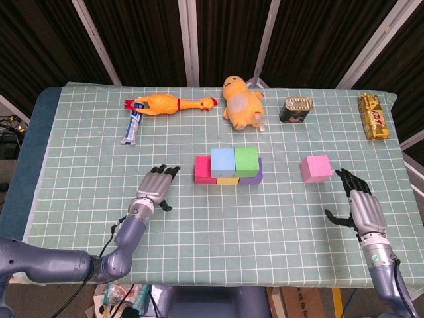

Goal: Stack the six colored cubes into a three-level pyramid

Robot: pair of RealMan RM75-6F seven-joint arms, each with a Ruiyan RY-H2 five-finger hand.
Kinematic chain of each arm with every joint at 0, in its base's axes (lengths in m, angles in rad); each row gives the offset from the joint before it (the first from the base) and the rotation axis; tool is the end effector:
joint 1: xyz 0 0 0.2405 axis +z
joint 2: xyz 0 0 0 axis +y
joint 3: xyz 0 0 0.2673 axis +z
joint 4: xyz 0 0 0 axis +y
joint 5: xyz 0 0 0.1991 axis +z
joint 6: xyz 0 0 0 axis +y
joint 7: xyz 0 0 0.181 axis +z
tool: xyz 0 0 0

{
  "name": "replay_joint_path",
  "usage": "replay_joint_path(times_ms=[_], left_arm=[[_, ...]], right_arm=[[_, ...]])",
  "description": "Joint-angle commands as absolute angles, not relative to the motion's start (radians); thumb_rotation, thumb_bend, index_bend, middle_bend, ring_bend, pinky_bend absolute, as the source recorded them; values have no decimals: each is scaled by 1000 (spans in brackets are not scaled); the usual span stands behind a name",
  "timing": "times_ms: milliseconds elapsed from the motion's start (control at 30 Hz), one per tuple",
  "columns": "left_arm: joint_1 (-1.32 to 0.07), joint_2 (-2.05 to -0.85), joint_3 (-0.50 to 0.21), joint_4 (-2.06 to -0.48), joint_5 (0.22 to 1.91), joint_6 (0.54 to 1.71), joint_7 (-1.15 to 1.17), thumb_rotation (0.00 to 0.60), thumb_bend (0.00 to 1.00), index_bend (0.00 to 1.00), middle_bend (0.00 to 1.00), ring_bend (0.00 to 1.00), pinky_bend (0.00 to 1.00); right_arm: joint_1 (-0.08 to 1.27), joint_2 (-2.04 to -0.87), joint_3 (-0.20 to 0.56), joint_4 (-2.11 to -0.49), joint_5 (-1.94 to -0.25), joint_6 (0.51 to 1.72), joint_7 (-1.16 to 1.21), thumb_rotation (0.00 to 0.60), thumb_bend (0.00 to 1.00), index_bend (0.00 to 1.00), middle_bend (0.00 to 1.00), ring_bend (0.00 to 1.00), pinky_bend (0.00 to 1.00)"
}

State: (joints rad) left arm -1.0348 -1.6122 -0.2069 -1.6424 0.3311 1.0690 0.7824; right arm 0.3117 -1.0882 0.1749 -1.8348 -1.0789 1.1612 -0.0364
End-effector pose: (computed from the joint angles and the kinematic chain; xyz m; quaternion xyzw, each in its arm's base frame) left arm -0.1007 0.3875 -0.0549 -0.7326 -0.4627 -0.2370 0.4395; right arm -0.2818 -0.2938 0.1432 0.5417 -0.5370 0.3810 0.5226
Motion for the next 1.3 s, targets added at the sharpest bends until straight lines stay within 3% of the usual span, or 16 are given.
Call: replay_joint_path(times_ms=[33,1300], left_arm=[[-1045,-1624,-208,-1630,315,1068,793,600,166,6,111,47,98],[-1092,-1728,-220,-1507,288,1047,817,600,166,10,112,47,98]], right_arm=[[311,-1088,176,-1833,-1078,1161,-32,600,309,0,0,0,0],[312,-1089,175,-1827,-1075,1158,-30,600,309,0,0,0,0]])
